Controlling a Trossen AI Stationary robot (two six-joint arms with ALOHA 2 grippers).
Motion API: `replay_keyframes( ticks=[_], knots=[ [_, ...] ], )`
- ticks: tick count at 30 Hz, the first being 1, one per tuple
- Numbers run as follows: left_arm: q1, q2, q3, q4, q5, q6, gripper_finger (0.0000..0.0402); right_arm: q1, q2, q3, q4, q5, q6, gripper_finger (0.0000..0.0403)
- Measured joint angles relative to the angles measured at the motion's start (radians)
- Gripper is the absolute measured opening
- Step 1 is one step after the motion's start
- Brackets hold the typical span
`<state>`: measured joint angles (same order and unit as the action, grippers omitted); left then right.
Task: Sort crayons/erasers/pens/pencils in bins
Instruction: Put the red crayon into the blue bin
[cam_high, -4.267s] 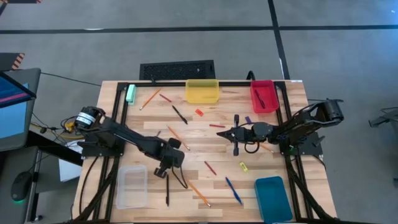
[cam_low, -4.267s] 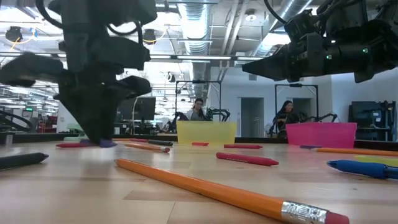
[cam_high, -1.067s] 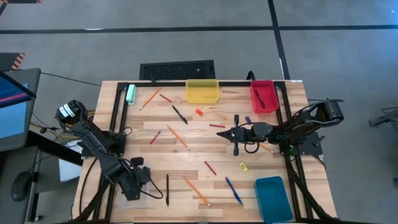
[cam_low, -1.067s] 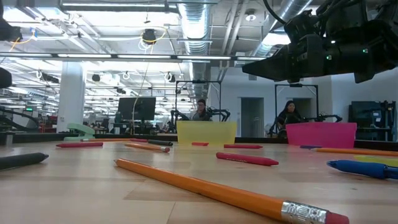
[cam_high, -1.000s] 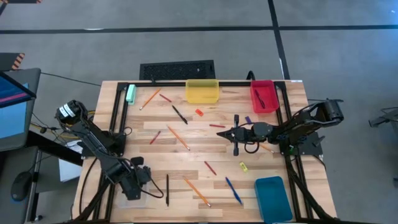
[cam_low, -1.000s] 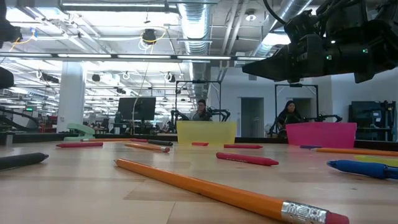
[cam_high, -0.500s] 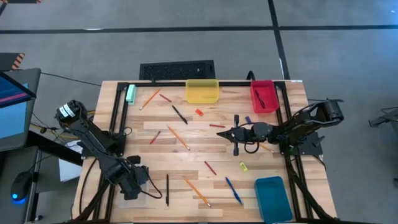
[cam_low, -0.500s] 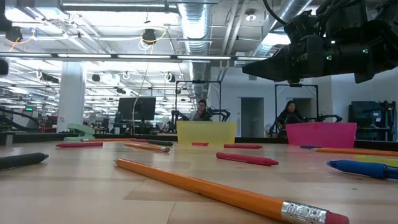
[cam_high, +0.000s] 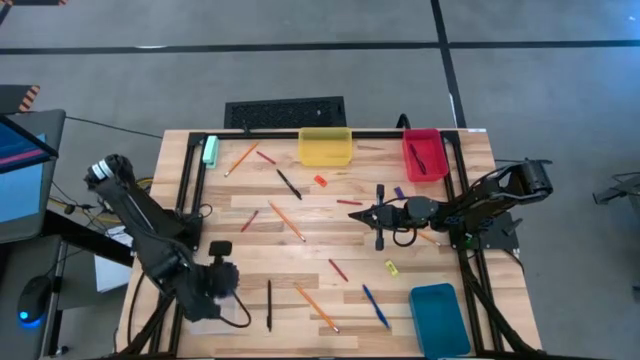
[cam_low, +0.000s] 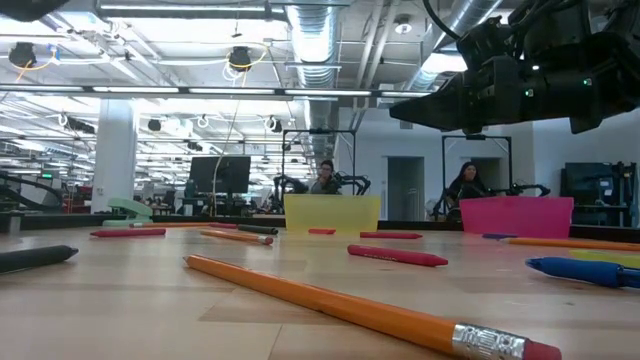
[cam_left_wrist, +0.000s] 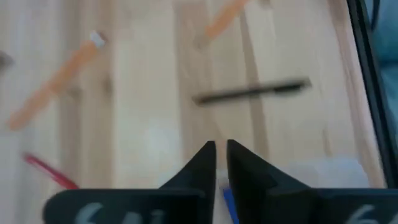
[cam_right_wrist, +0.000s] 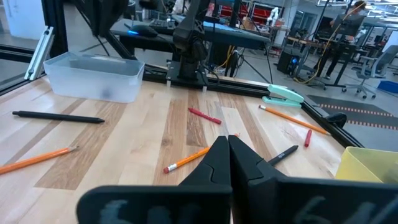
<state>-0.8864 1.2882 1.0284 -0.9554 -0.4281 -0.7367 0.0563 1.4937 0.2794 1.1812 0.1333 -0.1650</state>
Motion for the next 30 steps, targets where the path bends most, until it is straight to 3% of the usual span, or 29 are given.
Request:
replay_keyframes(
  ticks=[4, 8, 17, 24, 30],
  knots=[
    [0.03, -0.078, -0.049, 0.096, -0.086, 0.115, 0.0003, 0.0, 0.0, 0.0, 0.0, 0.0, 0.0, 0.0002],
    [0.096, -0.156, -0.135, 0.266, -0.089, 0.277, 0.0003, 0.0, 0.0, 0.0, 0.001, 0.0, 0.0, 0.0002],
    [0.334, -0.25, -0.39, 0.74, 0.075, 0.643, 0.0004, 0.001, 0.0, 0.0, 0.0, 0.016, 0.008, 0.0002],
    [0.519, -0.249, -0.526, 1.069, 0.144, 0.859, 0.0004, 0.008, 0.0, 0.0, -0.028, 0.13, 0.029, 0.0002],
    [0.618, -0.25, -0.607, 1.305, 0.306, 0.938, 0.0004, 0.018, 0.0, 0.016, -0.122, 0.231, 0.114, 0.0002]
  ],
)
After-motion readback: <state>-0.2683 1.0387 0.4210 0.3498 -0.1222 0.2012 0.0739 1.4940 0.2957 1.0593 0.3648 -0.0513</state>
